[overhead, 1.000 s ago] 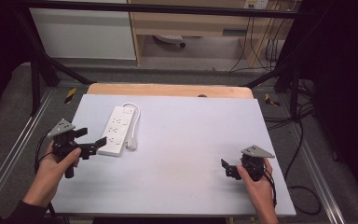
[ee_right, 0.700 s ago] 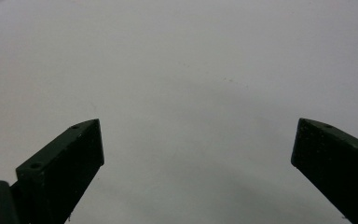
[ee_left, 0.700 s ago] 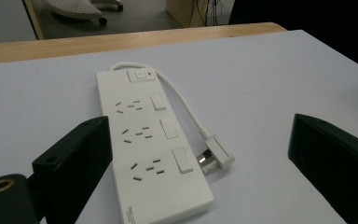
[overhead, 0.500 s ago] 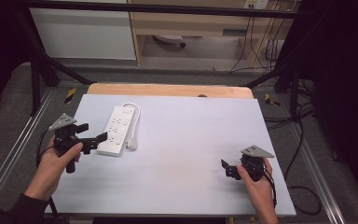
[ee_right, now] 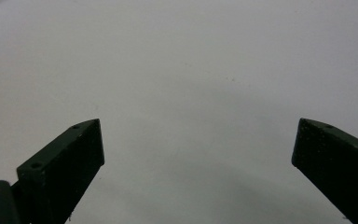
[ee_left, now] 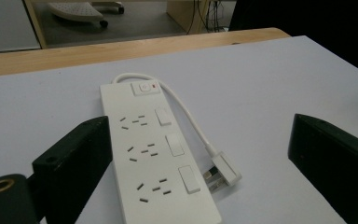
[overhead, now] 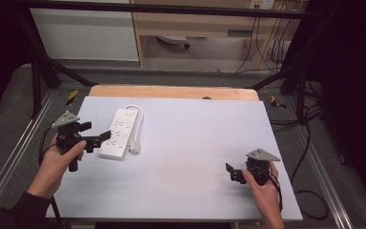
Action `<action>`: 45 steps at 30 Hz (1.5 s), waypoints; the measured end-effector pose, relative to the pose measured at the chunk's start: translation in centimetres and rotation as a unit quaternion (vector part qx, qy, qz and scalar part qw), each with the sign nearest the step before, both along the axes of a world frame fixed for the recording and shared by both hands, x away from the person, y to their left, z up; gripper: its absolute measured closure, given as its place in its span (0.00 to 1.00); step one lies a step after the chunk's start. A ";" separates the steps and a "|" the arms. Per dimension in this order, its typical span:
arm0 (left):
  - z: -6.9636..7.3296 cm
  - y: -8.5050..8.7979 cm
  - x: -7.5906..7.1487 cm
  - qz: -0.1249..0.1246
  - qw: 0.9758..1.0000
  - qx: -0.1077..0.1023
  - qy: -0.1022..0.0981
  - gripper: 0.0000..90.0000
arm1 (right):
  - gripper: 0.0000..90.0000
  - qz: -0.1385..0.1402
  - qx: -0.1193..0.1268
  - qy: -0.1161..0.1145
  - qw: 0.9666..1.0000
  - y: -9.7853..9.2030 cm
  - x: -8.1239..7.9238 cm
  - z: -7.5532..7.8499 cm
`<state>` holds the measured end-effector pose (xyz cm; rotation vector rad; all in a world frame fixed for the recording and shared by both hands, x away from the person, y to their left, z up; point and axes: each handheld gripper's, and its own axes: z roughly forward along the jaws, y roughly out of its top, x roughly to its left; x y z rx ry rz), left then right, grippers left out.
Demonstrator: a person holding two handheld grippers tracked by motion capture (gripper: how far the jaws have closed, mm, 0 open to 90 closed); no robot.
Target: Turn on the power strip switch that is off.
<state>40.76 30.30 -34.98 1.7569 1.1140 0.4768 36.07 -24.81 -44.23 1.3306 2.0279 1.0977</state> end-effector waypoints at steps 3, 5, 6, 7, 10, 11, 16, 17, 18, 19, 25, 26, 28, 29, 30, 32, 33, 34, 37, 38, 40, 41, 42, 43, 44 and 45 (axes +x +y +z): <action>0.1 -0.2 0.3 -0.002 1.000 0.003 0.000 0.07 | 0.03 0.001 0.001 -0.001 1.000 0.0 0.0 0.0; 0.1 -0.3 0.4 -0.002 1.000 0.002 0.001 0.07 | 0.03 0.002 0.002 0.000 1.000 0.0 0.0 0.0; 0.0 -0.4 0.6 0.000 1.000 0.002 0.001 0.07 | 0.03 0.002 0.002 0.000 1.000 0.0 0.0 0.0; 0.0 -0.4 0.6 0.000 1.000 0.002 0.001 0.07 | 0.03 0.002 0.003 0.000 1.000 0.1 0.0 0.1; 0.0 -0.7 1.0 0.003 1.000 0.005 0.001 0.08 | 0.03 0.004 0.004 0.000 1.000 0.1 0.0 0.1; -0.1 -0.9 1.2 0.004 1.000 0.007 0.002 0.08 | 0.03 0.004 0.004 0.000 1.000 0.1 0.0 0.1; -0.3 -1.3 2.2 0.010 1.000 0.008 0.000 0.08 | 0.03 -0.001 0.002 0.008 1.000 0.1 0.0 0.0; -0.4 -1.4 2.5 0.014 1.000 0.008 0.000 0.08 | 0.03 0.000 0.001 0.005 1.000 0.0 0.0 -0.1; -0.4 -1.4 2.7 0.017 1.000 0.005 0.003 0.08 | 0.03 0.000 0.001 0.004 1.000 -0.1 0.1 -0.1; -0.6 -1.4 3.2 0.024 1.000 0.003 0.004 0.08 | 0.03 0.000 0.002 0.004 1.000 -0.1 0.1 -0.1; -0.7 -2.0 4.4 0.026 1.000 0.009 0.006 0.08 | 0.03 0.006 0.007 0.004 1.000 0.0 0.1 0.0; -0.7 -2.0 4.4 0.026 1.000 0.009 0.006 0.08 | 0.03 0.006 0.007 0.004 1.000 0.0 0.1 0.0; -0.7 -2.3 4.8 0.026 1.000 0.013 0.006 0.08 | 0.03 0.009 0.005 0.003 1.000 0.1 0.1 0.1; -0.7 -2.5 5.0 0.025 1.000 0.016 0.005 0.08 | 0.03 0.010 0.005 0.002 1.000 0.1 0.1 0.1; -0.7 -2.6 5.2 0.027 1.000 0.016 0.005 0.08 | 0.03 0.010 0.007 0.001 1.000 0.1 0.0 0.1; -0.8 -2.9 5.5 0.025 0.999 0.019 0.004 0.08 | 0.03 0.011 0.006 0.000 1.000 0.0 0.0 0.1; -0.8 -3.1 5.7 0.024 0.999 0.020 0.004 0.08 | 0.03 0.010 0.006 -0.001 1.000 0.0 0.0 0.1; -0.8 -3.2 5.8 0.025 0.999 0.022 0.004 0.08 | 0.03 0.010 0.007 -0.001 1.000 0.0 0.0 0.2; -0.9 -3.5 6.1 0.025 0.999 0.022 0.003 0.08 | 0.03 0.010 0.008 -0.002 1.000 0.0 0.0 0.2; -1.1 -3.6 6.3 0.025 0.999 0.024 0.003 0.08 | 0.03 0.010 0.008 -0.001 1.000 0.0 0.0 0.2; -1.2 -3.6 6.4 0.024 0.999 0.026 0.004 0.08 | 0.03 0.010 0.008 -0.001 1.000 0.0 0.0 0.2; -1.3 -3.6 6.5 0.025 0.999 0.026 0.004 0.08 | 0.03 0.010 0.008 -0.001 1.000 0.0 0.0 0.2; -1.3 -3.7 6.6 0.025 0.999 0.028 0.005 0.08 | 0.03 0.010 0.009 -0.001 1.000 0.0 0.0 0.2; -1.4 -3.7 6.7 0.026 0.999 0.028 0.004 0.08 | 0.03 0.010 0.009 -0.001 1.000 0.0 0.0 0.2; -1.5 -3.7 6.8 0.026 0.999 0.031 0.005 0.08 | 0.03 0.010 0.009 -0.001 1.000 0.0 0.0 0.2; -1.5 -3.7 6.8 0.028 0.999 0.029 0.004 0.08 | 0.03 0.010 0.009 -0.001 1.000 0.0 0.0 0.2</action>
